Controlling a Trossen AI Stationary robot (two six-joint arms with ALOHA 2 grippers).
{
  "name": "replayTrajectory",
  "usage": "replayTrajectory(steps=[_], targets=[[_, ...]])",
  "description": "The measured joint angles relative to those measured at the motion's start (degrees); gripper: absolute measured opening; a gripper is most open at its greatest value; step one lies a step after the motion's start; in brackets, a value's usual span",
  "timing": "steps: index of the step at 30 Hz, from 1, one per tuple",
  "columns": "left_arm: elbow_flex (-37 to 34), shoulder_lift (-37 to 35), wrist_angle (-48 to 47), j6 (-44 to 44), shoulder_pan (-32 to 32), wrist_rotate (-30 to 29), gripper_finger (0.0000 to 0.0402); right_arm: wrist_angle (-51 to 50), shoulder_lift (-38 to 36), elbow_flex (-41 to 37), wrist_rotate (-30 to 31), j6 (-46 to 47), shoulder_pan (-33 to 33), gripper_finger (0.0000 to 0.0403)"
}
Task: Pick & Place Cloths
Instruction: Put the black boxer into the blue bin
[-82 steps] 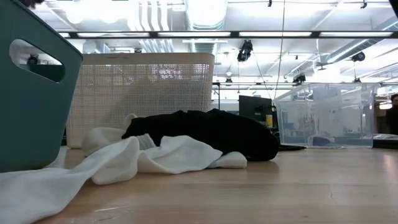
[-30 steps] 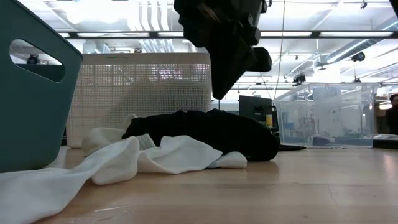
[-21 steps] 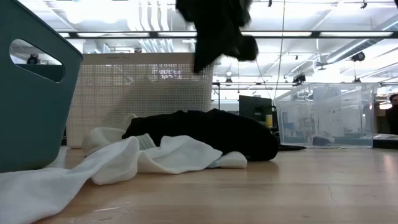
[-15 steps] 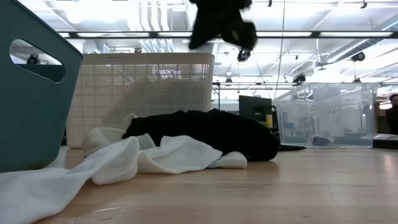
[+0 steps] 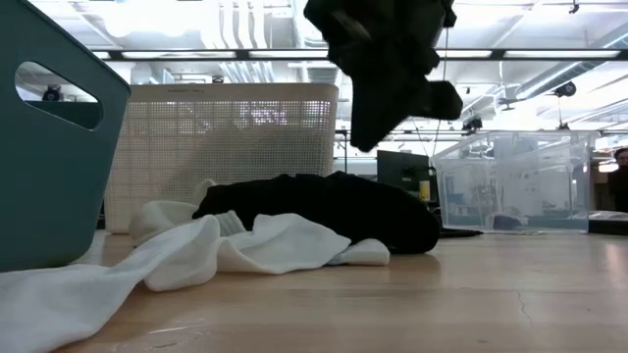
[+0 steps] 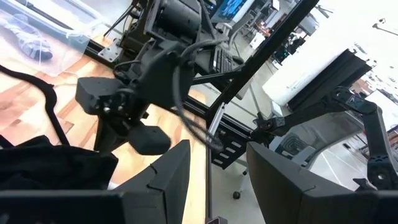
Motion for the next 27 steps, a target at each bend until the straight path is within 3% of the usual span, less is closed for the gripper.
replayTrajectory(steps=[8,14,22,27], targets=[[0.0,0.0,0.1,-0.1,0.0,-1.0,0.0163,0.9,0.1,-2.5,1.5,9.7,-2.6,0.0189],[0.0,0.0,0.2,-0.1,0.0,-1.0,0.0163,2.8,0.1,-3.4,1.7,8.2,-3.0,0.0235],[-0.2,0.0,0.2,-0.1,0.0,-2.5,0.0163,12.4,0.1,-9.0,1.8,9.7,-4.0,0.0215],[-0.2,0.0,0.2,-0.1,0.0,-2.5,0.0163,12.5,0.1,-10.2,0.4,12.0,-4.2,0.0139]])
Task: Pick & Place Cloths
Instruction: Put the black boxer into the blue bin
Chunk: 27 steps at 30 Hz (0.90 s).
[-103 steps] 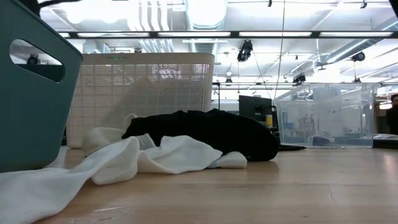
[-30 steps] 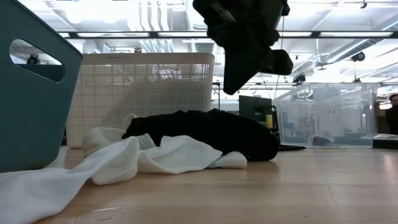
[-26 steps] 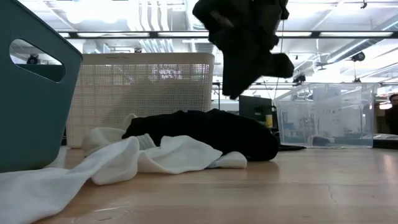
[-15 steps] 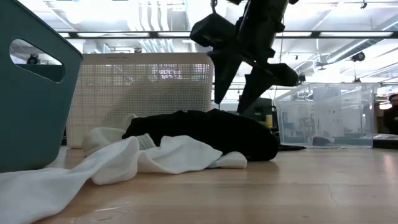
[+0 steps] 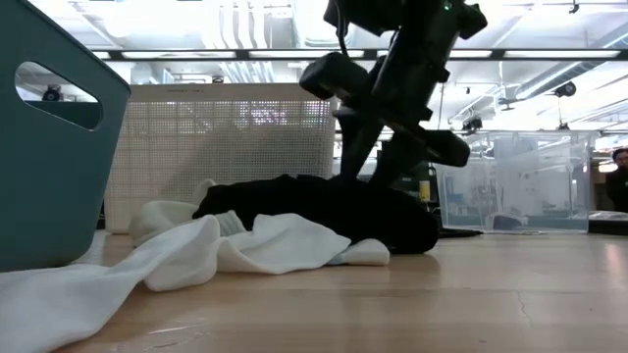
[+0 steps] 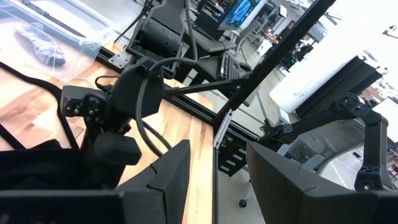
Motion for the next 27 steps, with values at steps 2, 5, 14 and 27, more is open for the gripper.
replayTrajectory(steps=[2,5,14,27], targets=[[0.0,0.0,0.0,0.0,0.0,0.0,0.0163,0.3,-0.1,0.0,-1.4,-0.5,0.0,0.0088],[0.0,0.0,-0.2,0.0,0.0,0.0,0.0163,0.1,-0.1,0.5,-2.7,-1.0,0.0,0.0024],[0.0,0.0,-0.7,0.2,0.0,-0.2,0.0163,-0.2,-0.3,14.1,-8.3,-12.4,1.8,0.001],[-0.1,0.0,-0.6,0.6,0.0,-1.7,0.0163,-0.2,-0.4,38.0,-8.2,-29.5,3.3,0.0009]])
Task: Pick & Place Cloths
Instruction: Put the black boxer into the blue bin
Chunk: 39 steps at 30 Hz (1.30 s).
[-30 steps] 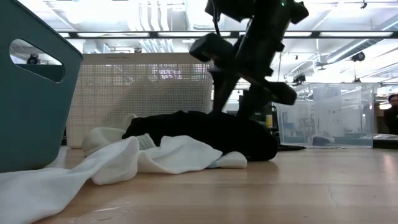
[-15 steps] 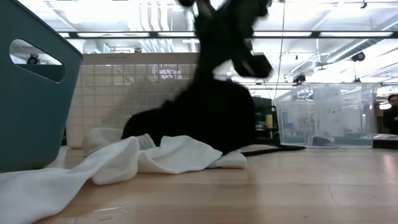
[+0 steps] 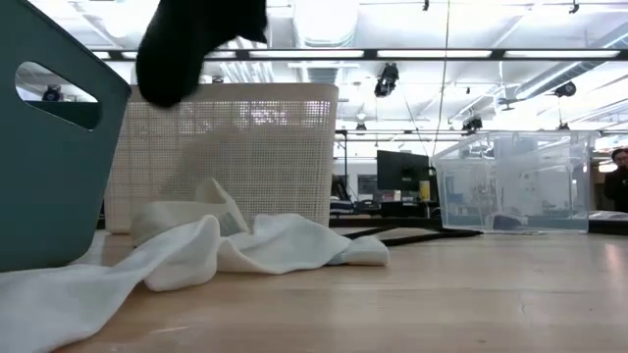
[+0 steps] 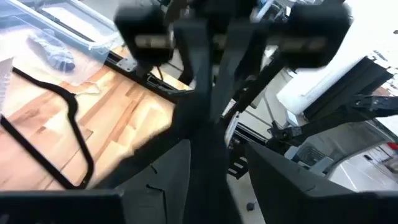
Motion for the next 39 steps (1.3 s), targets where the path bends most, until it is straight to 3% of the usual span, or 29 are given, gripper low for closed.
replayTrajectory(steps=[8,17,23,32,39], targets=[[0.1,0.2,0.9,0.0,0.0,0.1,0.0193,0.1,0.0,6.9,0.7,-2.9,-0.3,0.0009],[0.1,2.2,3.4,0.0,0.1,-7.2,0.0287,3.7,0.0,5.6,0.4,-1.3,-0.3,0.0008],[0.1,3.5,5.4,2.0,0.2,-8.1,0.0311,9.9,0.0,5.3,-0.3,-0.9,-0.3,0.0008],[0.1,5.7,18.4,10.1,0.2,-5.3,0.0299,14.0,0.0,4.6,-0.9,-0.6,-0.5,0.0008],[0.1,6.4,20.6,11.8,0.3,-5.2,0.0197,14.0,0.0,3.5,-1.2,0.9,-0.5,0.0008]])
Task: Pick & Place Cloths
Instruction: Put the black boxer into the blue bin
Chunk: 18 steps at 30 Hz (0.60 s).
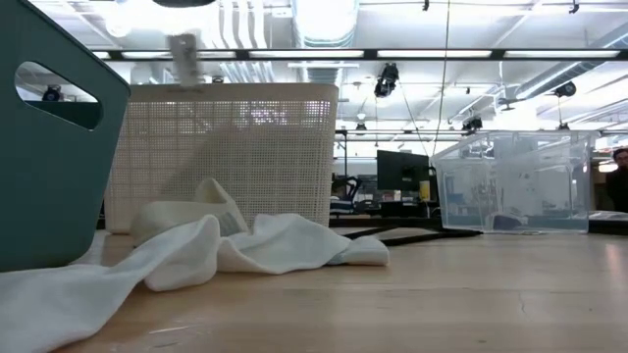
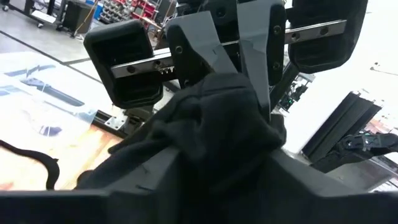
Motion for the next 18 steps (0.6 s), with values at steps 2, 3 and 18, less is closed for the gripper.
replayTrajectory(steps=[2,3,18], targets=[[0.0,0.0,0.0,-0.1,0.0,0.0,0.0157,0.1,0.0,0.0,0.0,0.0,0.0,0.0008],[0.0,0.0,0.0,-0.1,0.0,0.0,0.0136,0.1,0.0,0.0,0.0,0.0,0.0,0.0008],[0.0,-3.7,-12.8,-13.1,0.0,21.6,0.0011,-7.6,0.1,-0.2,0.0,-0.7,0.1,0.0061]])
